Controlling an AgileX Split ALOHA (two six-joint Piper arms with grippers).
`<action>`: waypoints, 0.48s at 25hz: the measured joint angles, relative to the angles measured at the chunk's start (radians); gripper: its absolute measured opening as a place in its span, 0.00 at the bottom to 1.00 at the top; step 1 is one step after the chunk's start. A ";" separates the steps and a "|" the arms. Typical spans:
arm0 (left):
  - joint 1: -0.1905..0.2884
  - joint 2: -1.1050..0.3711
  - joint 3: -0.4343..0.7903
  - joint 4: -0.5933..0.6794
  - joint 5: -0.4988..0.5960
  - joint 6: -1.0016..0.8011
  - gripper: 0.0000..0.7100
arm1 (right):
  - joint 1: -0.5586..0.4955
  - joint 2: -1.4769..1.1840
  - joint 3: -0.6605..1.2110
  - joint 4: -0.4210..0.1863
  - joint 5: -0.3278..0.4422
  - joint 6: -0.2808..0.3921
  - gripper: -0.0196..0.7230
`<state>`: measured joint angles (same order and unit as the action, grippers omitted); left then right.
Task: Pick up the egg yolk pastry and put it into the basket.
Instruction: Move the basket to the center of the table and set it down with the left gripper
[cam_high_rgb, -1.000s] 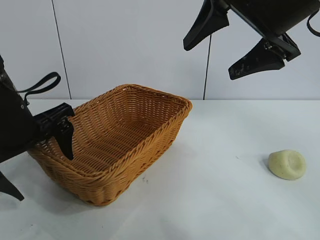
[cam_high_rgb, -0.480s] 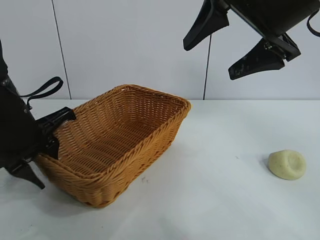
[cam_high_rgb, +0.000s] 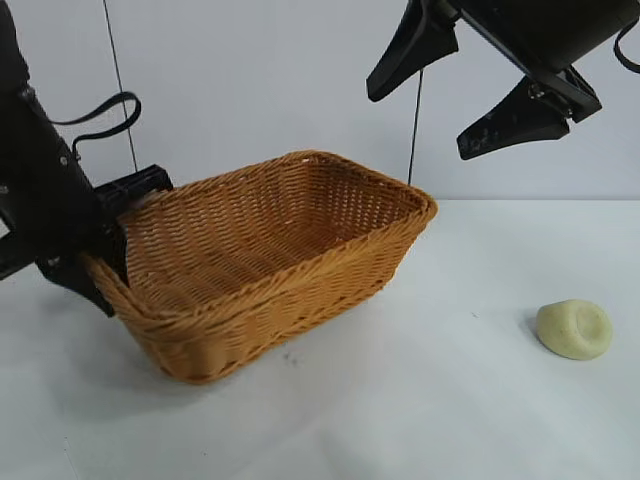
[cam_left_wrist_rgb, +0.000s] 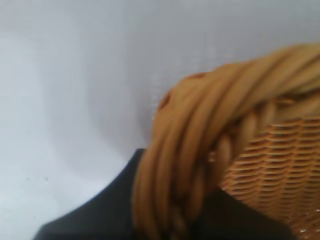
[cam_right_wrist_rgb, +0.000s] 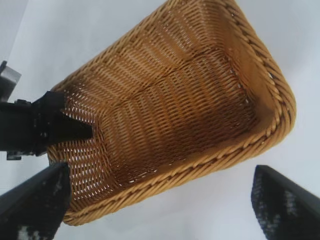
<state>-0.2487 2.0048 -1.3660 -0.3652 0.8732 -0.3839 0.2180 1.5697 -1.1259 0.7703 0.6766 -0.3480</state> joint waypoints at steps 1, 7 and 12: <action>0.000 0.019 -0.037 0.000 0.029 0.040 0.21 | 0.000 0.000 0.000 0.000 0.000 0.000 0.94; 0.000 0.111 -0.194 0.001 0.168 0.232 0.21 | 0.000 0.000 0.000 0.000 0.000 0.000 0.94; 0.000 0.133 -0.212 0.035 0.176 0.252 0.21 | 0.000 0.000 0.000 0.000 0.000 0.000 0.94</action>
<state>-0.2487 2.1381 -1.5777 -0.3303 1.0490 -0.1324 0.2180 1.5697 -1.1259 0.7703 0.6766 -0.3480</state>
